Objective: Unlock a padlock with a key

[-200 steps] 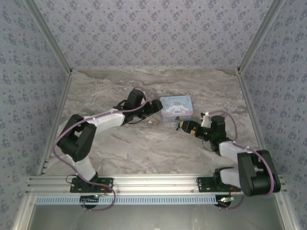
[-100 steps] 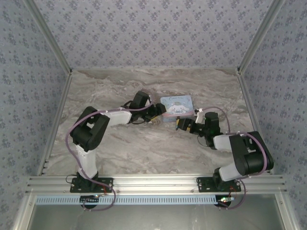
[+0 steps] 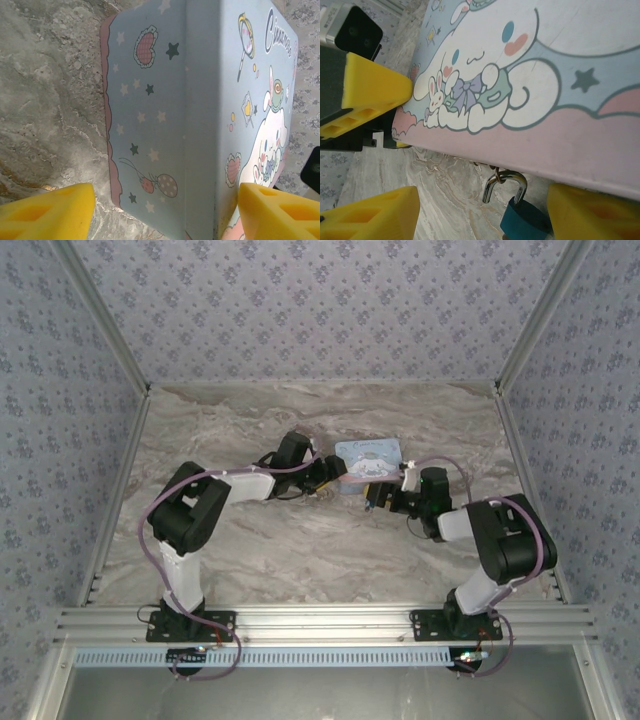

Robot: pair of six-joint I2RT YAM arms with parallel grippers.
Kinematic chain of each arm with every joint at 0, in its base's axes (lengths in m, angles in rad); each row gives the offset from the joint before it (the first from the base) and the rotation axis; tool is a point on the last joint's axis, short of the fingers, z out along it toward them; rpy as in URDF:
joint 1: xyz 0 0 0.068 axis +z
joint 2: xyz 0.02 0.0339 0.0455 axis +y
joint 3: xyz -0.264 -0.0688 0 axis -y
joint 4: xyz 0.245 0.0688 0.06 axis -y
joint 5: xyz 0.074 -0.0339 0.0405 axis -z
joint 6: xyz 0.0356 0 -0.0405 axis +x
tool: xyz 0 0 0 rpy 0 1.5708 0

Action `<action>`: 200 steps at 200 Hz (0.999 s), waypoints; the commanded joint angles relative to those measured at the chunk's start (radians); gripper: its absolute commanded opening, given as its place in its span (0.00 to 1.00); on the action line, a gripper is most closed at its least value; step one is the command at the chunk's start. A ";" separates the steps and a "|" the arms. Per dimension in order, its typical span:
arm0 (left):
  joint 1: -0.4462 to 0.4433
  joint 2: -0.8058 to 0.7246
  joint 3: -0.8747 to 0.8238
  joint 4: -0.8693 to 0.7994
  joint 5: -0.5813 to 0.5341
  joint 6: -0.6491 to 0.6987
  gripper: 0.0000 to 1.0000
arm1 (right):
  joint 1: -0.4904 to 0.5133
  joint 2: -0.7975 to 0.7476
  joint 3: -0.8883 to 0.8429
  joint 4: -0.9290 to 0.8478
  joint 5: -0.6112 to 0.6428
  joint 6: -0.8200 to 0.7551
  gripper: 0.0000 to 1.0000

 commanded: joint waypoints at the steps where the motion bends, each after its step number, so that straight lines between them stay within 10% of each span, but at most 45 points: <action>1: -0.008 -0.003 -0.017 -0.011 -0.002 -0.002 0.74 | 0.010 0.033 0.020 0.044 -0.014 -0.012 0.69; 200: -0.008 -0.021 -0.024 -0.010 -0.008 -0.005 0.73 | 0.008 0.105 0.011 0.151 -0.043 0.019 0.41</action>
